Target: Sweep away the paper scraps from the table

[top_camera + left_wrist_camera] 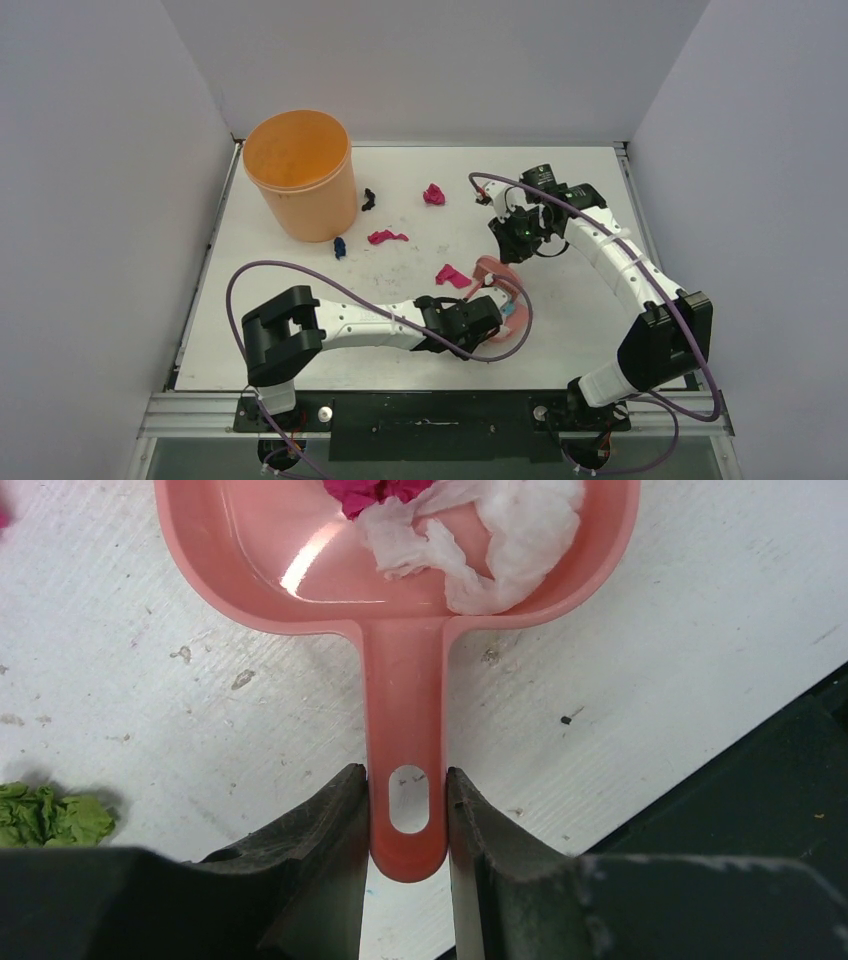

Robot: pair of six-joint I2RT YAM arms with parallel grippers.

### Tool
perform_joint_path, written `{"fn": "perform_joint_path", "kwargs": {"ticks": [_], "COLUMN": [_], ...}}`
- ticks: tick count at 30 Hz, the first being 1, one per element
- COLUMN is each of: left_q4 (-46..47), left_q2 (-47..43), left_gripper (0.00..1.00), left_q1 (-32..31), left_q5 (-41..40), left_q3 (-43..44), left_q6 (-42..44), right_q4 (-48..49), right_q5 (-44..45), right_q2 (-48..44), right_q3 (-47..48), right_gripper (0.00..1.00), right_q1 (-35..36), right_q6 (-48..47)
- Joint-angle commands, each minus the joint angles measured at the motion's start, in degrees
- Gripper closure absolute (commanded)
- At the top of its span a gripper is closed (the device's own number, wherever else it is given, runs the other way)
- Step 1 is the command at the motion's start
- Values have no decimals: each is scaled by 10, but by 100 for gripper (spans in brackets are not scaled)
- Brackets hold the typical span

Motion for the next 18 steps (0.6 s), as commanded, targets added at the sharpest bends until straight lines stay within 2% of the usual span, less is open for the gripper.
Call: {"fn": "perform_joint_path", "kwargs": {"ticks": [1, 6, 13, 15, 18], "left_q4": [37, 90, 153, 158, 164], "left_q2": [10, -3, -20, -23, -25], "left_gripper": [100, 100, 100, 100, 100], "left_q1": [2, -3, -4, -5, -5], "left_q5": [12, 13, 8, 6, 3], "left_q3": [24, -9, -57, -59, -61], "left_q6": [7, 26, 32, 34, 38], "right_q4": [-37, -92, -123, -122, -67], "right_q5": [-57, -67, -29, -12, 42], "right_q2": [-25, -15, -4, 4, -1], "right_q3": [8, 42, 128, 154, 153], "right_gripper": [95, 95, 95, 95, 95], "right_q1": [-1, -4, -101, -118, -123], "right_q6": [31, 23, -50, -66, -74]}}
